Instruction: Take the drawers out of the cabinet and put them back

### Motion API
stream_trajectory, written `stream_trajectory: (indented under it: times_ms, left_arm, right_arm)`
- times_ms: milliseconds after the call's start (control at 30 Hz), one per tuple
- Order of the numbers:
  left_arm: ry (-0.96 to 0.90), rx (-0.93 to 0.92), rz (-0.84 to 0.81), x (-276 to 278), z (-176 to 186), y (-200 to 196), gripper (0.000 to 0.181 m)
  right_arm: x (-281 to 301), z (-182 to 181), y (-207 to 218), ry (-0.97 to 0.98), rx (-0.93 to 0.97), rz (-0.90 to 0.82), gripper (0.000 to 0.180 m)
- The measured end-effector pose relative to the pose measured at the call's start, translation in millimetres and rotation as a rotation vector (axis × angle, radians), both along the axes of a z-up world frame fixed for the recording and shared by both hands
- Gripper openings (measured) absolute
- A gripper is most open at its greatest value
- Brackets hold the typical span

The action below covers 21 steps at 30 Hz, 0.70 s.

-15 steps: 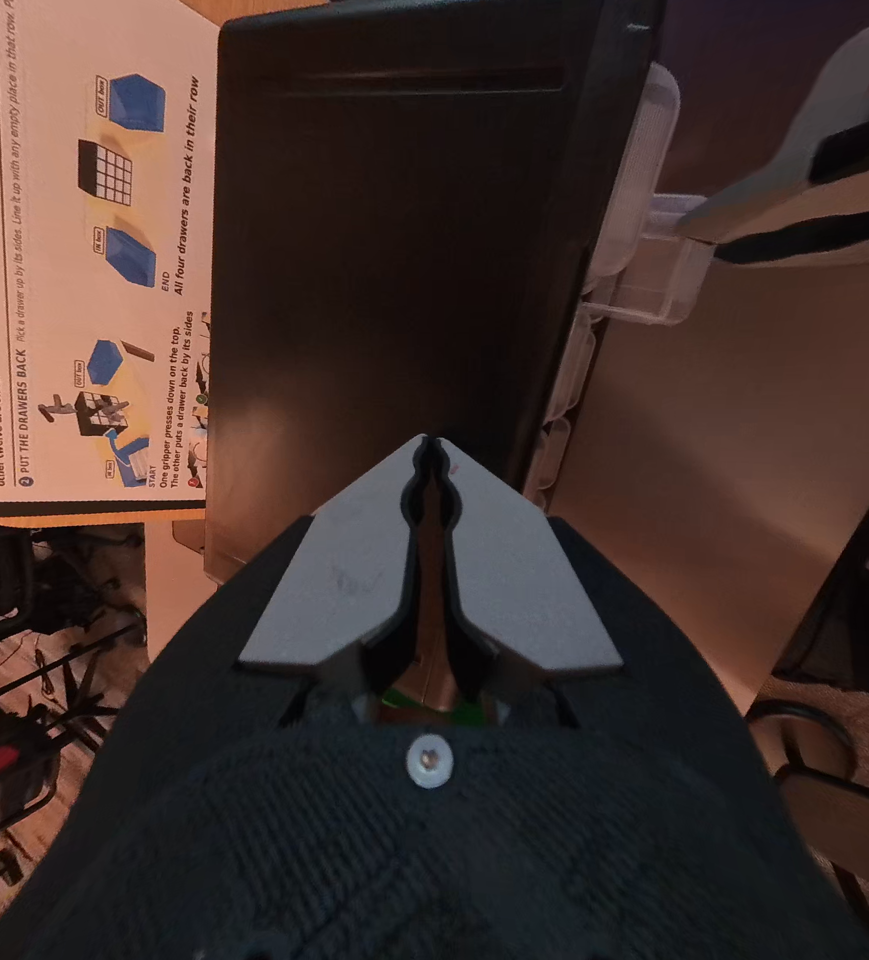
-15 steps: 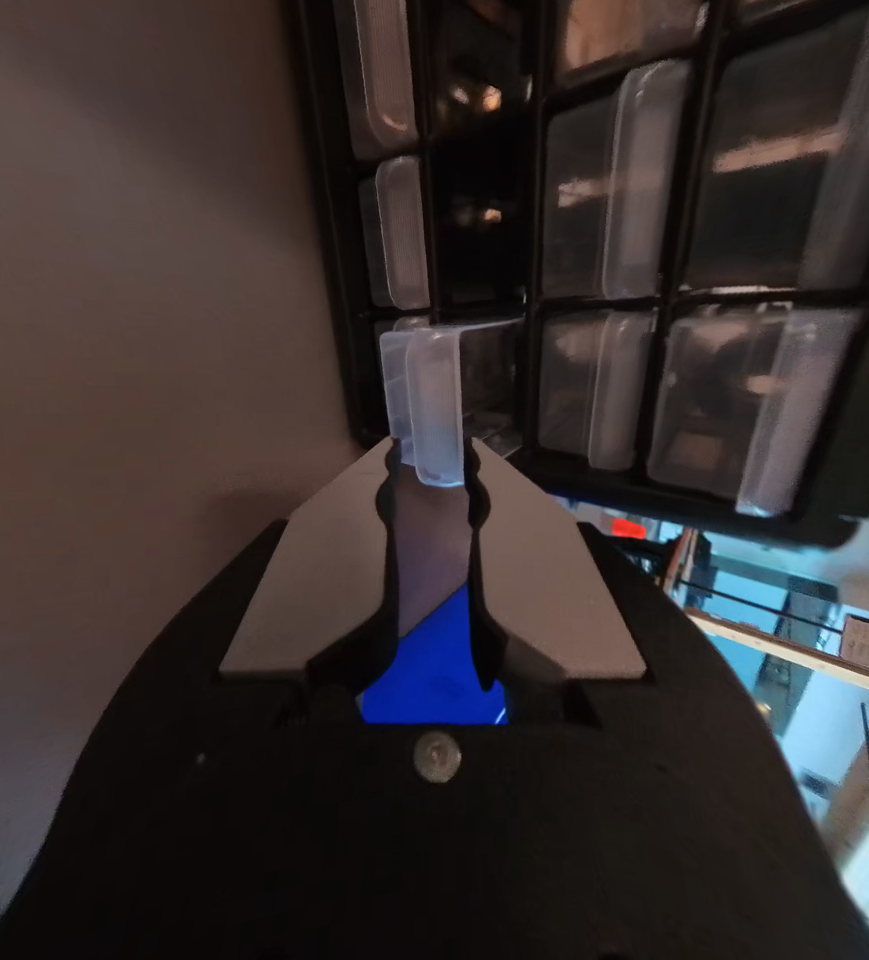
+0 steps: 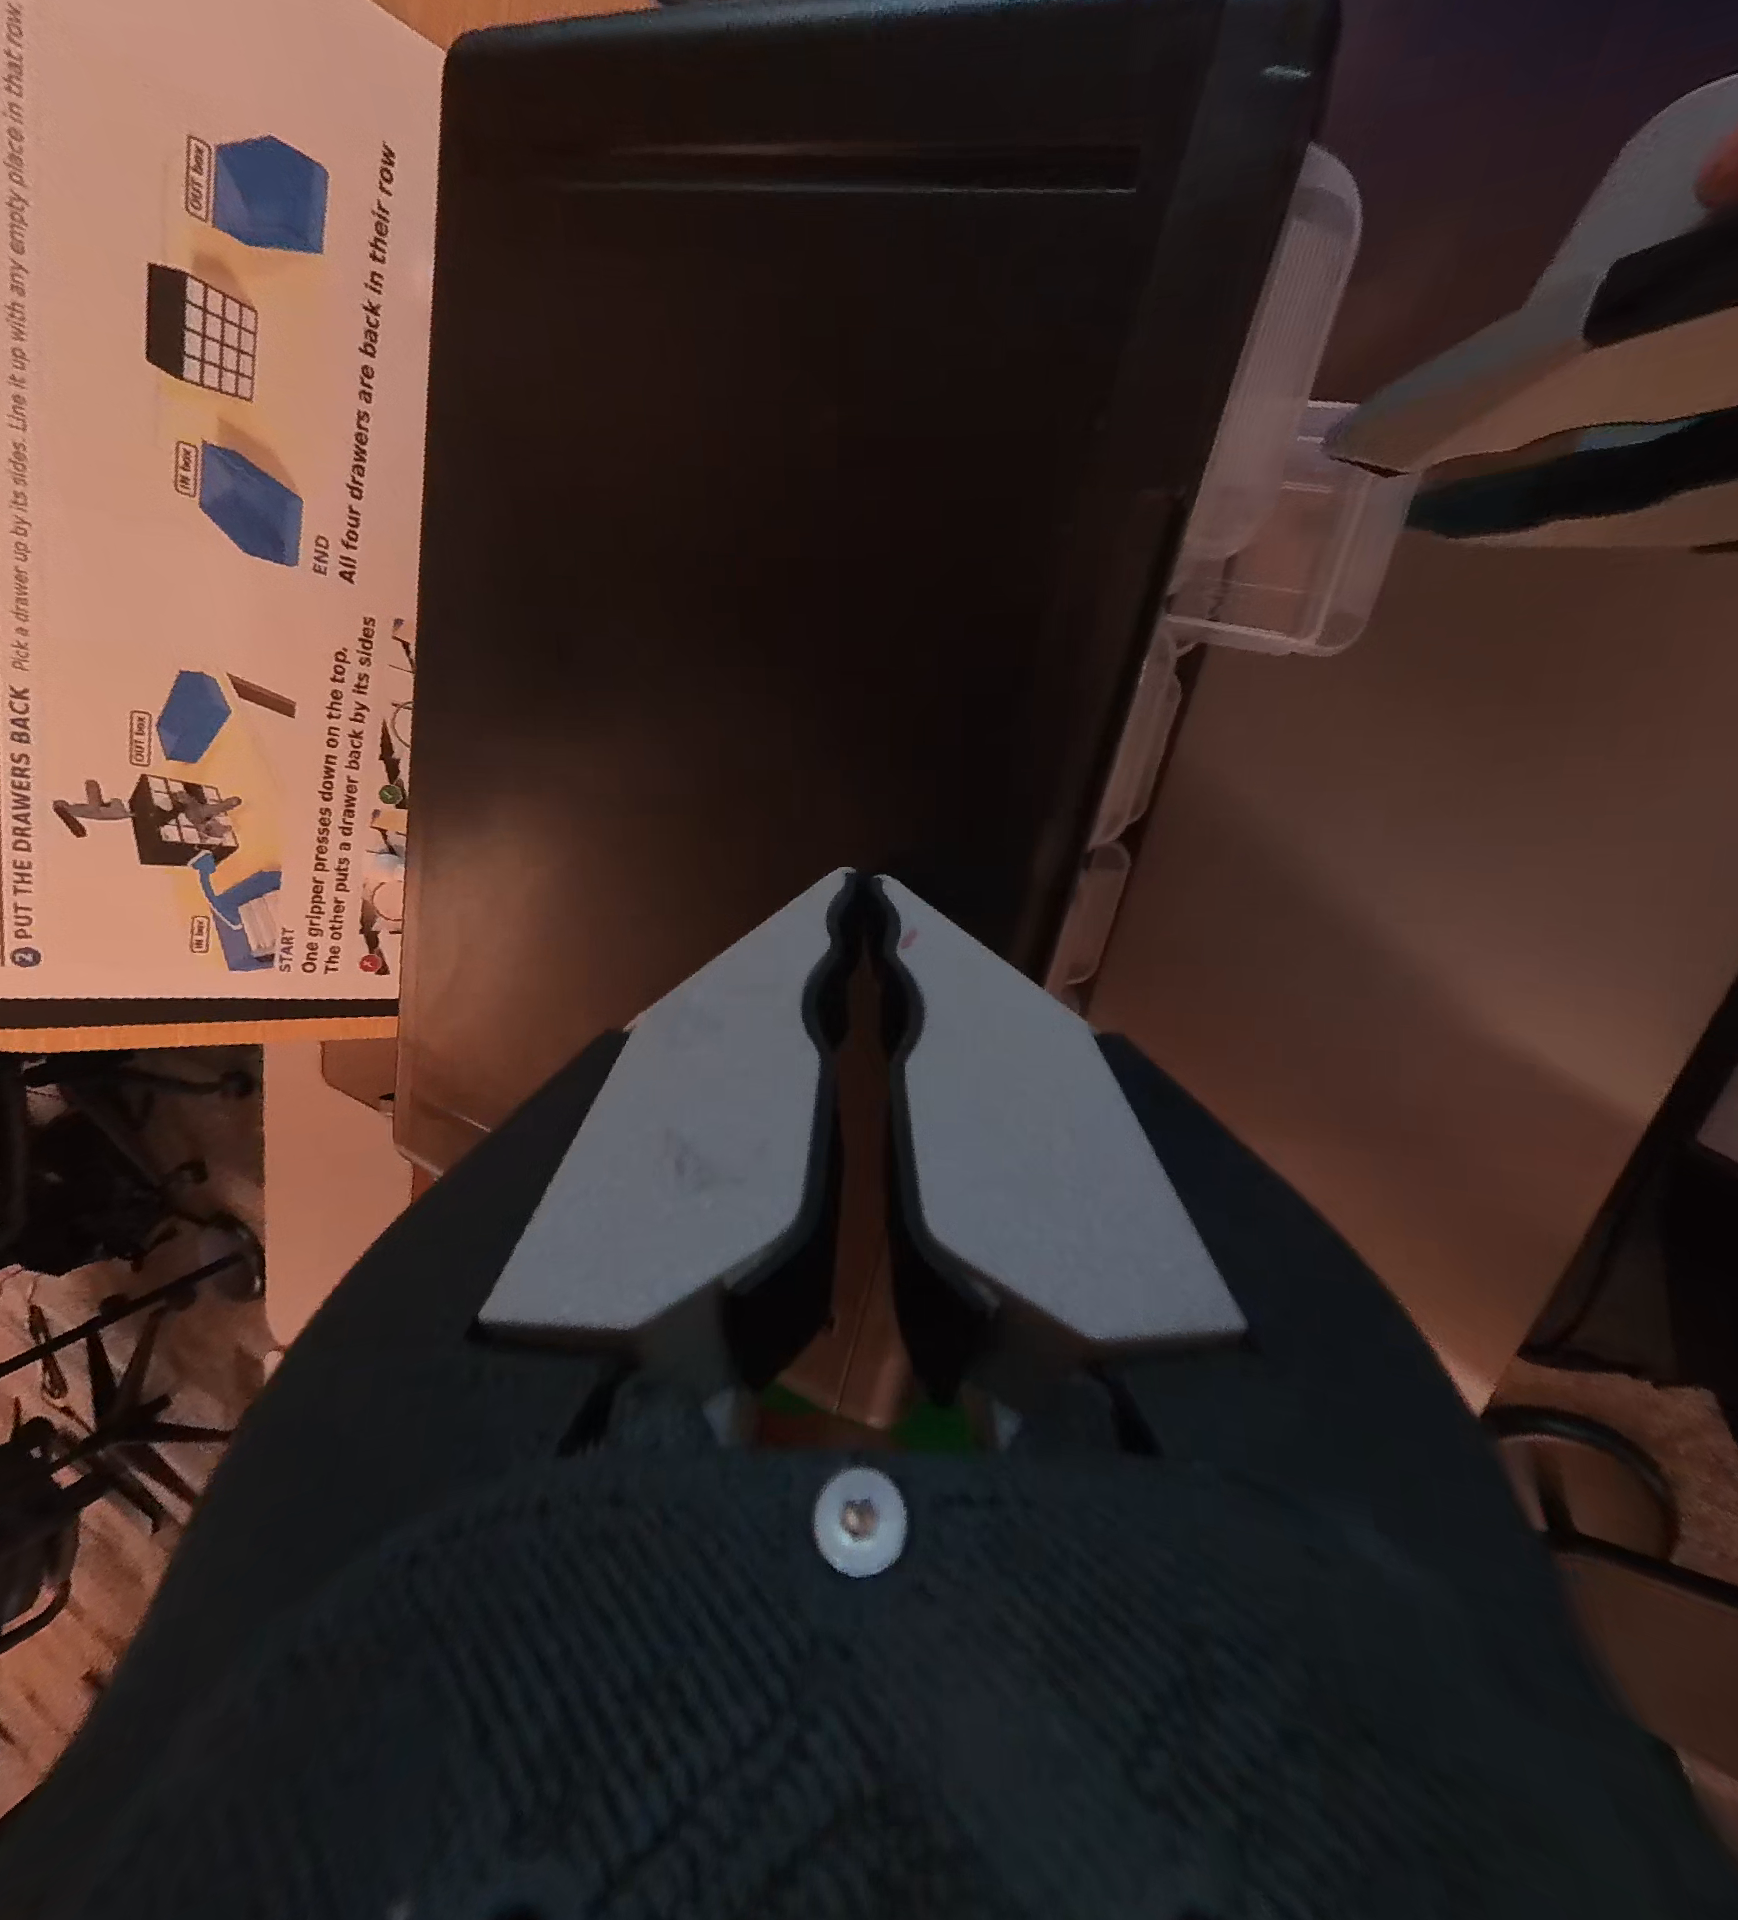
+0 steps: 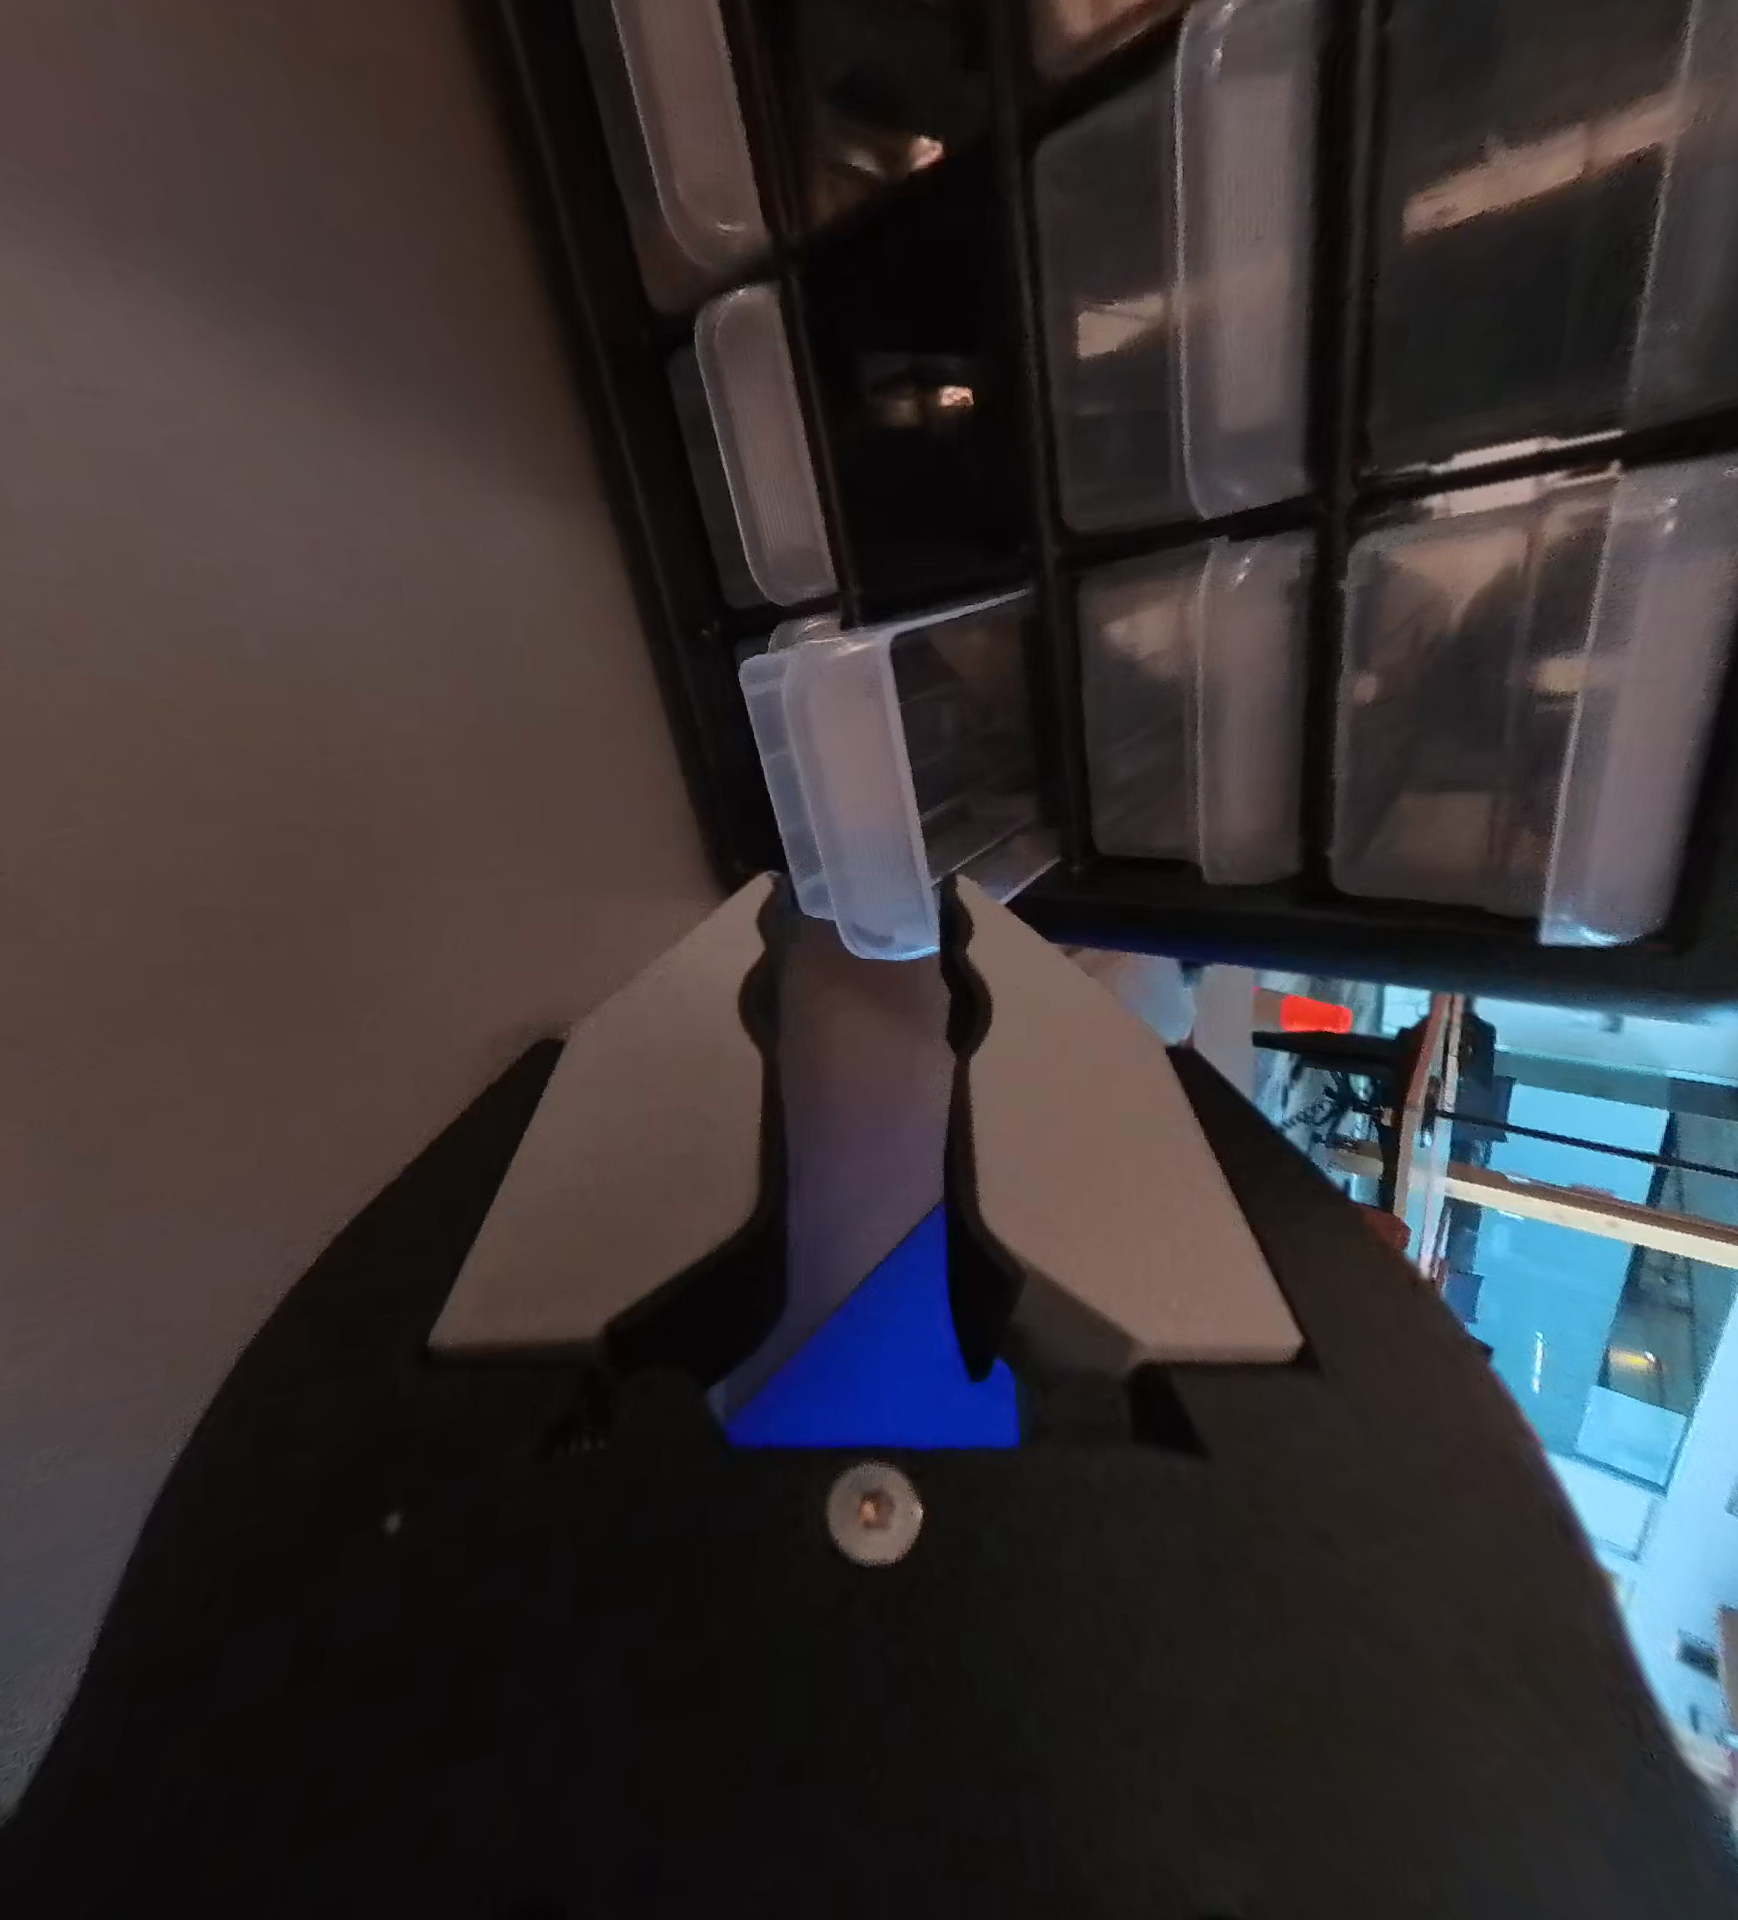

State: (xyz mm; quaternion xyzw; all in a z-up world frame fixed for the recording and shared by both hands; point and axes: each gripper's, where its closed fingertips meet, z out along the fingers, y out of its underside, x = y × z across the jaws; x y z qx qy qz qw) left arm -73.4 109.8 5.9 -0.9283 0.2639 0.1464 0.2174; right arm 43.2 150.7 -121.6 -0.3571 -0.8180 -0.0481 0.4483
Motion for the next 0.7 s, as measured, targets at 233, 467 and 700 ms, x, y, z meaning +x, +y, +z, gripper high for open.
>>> stream_trajectory:
  times_ms: [233, 467, 700]
  left_arm:
    - [0.004, -0.001, -0.002, 0.0, 0.2, -0.3, 0.0]
    - [-0.027, 0.008, 0.008, 0.0, 0.3, -0.9, 0.0]
    - [-0.009, 0.001, 0.015, -0.1, 0.5, -1.3, 0.0]
  right_arm:
    - [13.9, 28.1, -40.7, 0.069, -0.262, 0.185, 0.017]
    - [-9.0, -10.7, -23.6, -0.021, -0.404, 0.057, 0.003]
    - [-37.4, -32.2, 6.2, 0.011, -0.42, -0.094, 0.008]
